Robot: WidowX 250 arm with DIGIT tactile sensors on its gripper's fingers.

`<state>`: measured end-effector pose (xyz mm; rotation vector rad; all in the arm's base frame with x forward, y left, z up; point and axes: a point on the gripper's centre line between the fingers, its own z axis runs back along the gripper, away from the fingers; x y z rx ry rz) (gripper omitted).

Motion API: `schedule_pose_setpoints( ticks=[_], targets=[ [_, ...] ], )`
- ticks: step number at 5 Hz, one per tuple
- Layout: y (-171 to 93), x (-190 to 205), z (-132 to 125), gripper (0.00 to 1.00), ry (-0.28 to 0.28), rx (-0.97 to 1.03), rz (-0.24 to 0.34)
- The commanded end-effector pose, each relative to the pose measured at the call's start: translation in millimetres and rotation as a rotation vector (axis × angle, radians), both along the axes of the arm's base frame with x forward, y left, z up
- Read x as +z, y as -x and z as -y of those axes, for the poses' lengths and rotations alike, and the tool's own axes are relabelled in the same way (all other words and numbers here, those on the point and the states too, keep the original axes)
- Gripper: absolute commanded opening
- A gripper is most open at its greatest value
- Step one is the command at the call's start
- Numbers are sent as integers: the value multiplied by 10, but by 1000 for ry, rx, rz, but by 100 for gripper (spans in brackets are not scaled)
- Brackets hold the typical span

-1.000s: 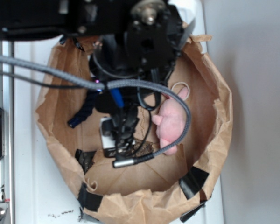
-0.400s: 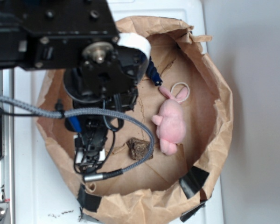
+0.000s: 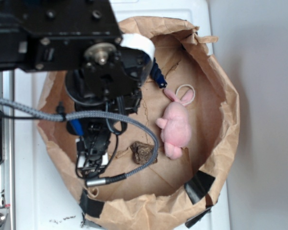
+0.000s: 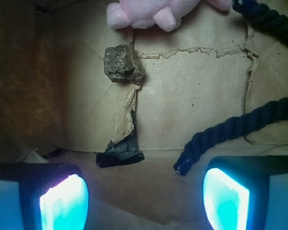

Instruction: Grab the blue rope.

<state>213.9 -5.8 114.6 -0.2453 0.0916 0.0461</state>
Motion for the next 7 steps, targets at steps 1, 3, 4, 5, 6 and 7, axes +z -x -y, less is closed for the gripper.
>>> schedule_pose_setpoints(
  ticks=[1,3,4,5,6,7],
  targets=[
    [-408,-80,-174,100,-42,57,72],
    [-757,-116,-263,100,-112,153,110],
    [-631,-109,-212,100,-181,214,143],
    [-534,-155,-269,100,-197,301,153],
    [-398,-278,-285,100,-243,399,128],
    [-273,-380,-317,100,-256,409,90]
  ],
)
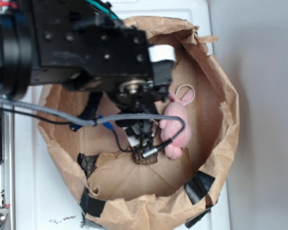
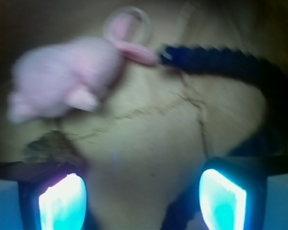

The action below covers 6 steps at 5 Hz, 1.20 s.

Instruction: Grab the blue rope.

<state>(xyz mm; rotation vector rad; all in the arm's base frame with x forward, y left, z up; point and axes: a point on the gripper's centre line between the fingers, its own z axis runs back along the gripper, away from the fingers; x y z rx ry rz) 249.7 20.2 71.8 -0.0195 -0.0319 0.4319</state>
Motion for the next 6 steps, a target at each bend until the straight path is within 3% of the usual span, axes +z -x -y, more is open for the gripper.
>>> schedule_pose_setpoints(
  ticks=[1,3,4,5,6],
  targets=[
    [189,-108,-105,100,-12,7,-6],
    [239,-465,-58,100,-3,-50,11],
    [304,-489,1,100,-2,-40,-17],
    [368,-432,37,0,-34,-45,-3],
    [386,-351,65,0,-27,-63,18]
  ],
)
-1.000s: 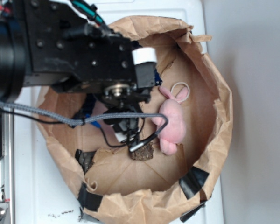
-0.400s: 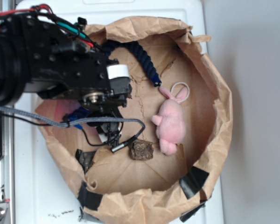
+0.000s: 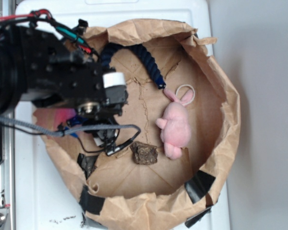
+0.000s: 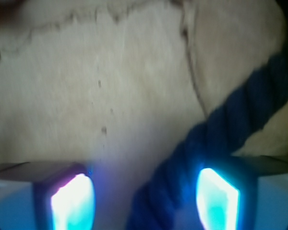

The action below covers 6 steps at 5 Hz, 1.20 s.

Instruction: Grab the blue rope.

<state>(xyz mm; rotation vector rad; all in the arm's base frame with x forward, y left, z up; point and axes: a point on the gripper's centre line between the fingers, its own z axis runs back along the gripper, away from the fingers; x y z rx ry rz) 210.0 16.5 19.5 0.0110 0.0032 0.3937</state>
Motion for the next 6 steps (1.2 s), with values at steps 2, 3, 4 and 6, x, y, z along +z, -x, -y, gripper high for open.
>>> schedule_pose_setpoints(
  ticks=[2,3,4,6],
  targets=[
    [-17,363,37,0,23,11,107],
    [-22,379,46,0,42,29,119],
    [-176,586,-20,0,53,52,149],
    [256,484,-197,100,73,245,127]
  ],
)
